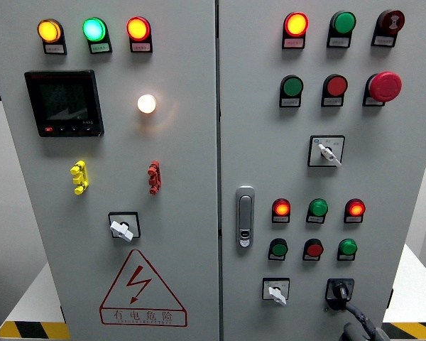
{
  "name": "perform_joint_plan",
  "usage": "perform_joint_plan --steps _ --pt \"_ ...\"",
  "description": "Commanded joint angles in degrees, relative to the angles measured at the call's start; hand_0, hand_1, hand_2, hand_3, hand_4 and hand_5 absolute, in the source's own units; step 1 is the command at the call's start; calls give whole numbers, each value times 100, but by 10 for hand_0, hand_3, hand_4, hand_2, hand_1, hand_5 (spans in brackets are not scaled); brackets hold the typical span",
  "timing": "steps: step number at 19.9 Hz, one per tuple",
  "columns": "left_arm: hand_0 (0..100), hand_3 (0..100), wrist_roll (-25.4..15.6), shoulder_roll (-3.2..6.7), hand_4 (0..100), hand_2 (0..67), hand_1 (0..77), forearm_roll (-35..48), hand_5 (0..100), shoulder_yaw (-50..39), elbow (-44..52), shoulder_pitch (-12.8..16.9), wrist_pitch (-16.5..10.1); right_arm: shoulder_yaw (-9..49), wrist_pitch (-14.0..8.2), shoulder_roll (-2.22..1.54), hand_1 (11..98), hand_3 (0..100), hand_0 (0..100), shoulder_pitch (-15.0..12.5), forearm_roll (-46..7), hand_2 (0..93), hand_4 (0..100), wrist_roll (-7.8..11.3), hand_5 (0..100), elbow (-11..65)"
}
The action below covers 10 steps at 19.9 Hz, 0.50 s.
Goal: Trip black knob to open circuit
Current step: 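Grip the black knob with the right hand and twist it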
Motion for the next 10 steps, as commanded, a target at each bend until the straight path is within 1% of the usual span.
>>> perform_joint_plan --steps 1,3,6,8,9,10 --pt "0 213 0 0 65 130 30 0 15 0 0 0 0 -8 0 12 487 910 1000 22 -5 0 996 -24 1000 48" --pt "0 213 0 0 65 130 30 0 15 0 0 0 0 -17 0 30 486 911 1000 22 -5 0 997 -59 1000 57" --pt "0 213 0 0 65 130 31 0 15 0 0 0 0 -70 0 30 482 914 1000 -4 -5 0 1000 -68 1000 110" --pt "0 213 0 -8 65 130 31 0 15 0 0 0 0 -78 8 47 481 917 1000 -4 -5 0 1000 -94 1000 110" --pt "0 213 0 0 65 130 31 0 15 0 0 0 0 -87 17 65 480 917 1000 4 -5 0 1000 -112 1000 110" --pt "0 213 0 0 65 130 31 0 15 0 0 0 0 -96 17 65 479 918 1000 -4 -5 0 1000 -112 1000 110"
